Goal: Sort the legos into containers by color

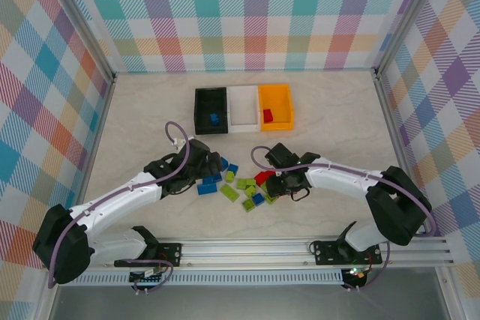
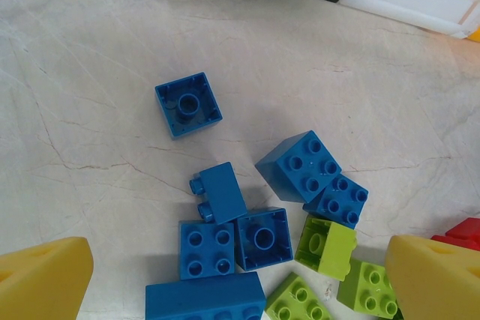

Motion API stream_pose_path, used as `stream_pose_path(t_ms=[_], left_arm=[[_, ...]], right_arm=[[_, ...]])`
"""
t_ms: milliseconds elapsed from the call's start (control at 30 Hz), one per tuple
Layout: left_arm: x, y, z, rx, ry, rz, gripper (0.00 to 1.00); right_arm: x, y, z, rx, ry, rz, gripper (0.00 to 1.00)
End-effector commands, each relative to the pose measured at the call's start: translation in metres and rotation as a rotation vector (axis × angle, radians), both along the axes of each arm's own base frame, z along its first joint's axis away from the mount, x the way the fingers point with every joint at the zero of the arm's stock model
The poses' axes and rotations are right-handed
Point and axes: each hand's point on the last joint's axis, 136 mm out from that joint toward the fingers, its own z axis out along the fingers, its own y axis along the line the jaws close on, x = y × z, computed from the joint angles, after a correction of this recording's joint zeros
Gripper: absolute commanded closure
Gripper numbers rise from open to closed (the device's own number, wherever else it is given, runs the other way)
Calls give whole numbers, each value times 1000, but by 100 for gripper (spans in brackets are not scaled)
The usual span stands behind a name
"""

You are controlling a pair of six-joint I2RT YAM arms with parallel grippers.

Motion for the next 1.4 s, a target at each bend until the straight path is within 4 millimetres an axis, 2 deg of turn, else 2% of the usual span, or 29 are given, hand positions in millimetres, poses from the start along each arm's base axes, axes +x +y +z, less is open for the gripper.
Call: stream_pose_path(t_ms=[0,133,233,333,433,567,667,733,867,1000,1100,1233,1367], left_arm=[[-1,0,0,9,2,8,0],[-1,0,2,10,0,8,0],[0,0,4,9,-3,7,0],[0,0,4,11,-5,8,0],[0,2,5,15,-8,11,0],[-1,3,4,13,-9,16,0],[-2,4,3,16,-7,19,0],[-3,5,2,20,-2,18,0],[-5,7,2,25,7,17,0],[-8,10,4,37,6,16,0],[-10,13,3,44,8,16,0],[-13,18,-2,62,15,24,0],[-12,20,-6,78,20,29,0]], right_arm=[[2,3,2,-5,-9,14,56],[3,3,11,14,-35,9,61],[6,3,25,35,-68,2,64],[11,3,46,59,-117,-5,66],[22,5,75,87,-188,-5,67],[71,6,121,151,-302,-54,67],[124,7,147,179,-383,-111,67],[162,0,158,184,-428,-178,67],[229,5,145,223,-406,-266,68],[278,5,115,172,-367,-311,68],[300,-1,94,161,-337,-360,67],[313,-9,73,115,-311,-395,65],[318,-9,66,101,-297,-398,49]])
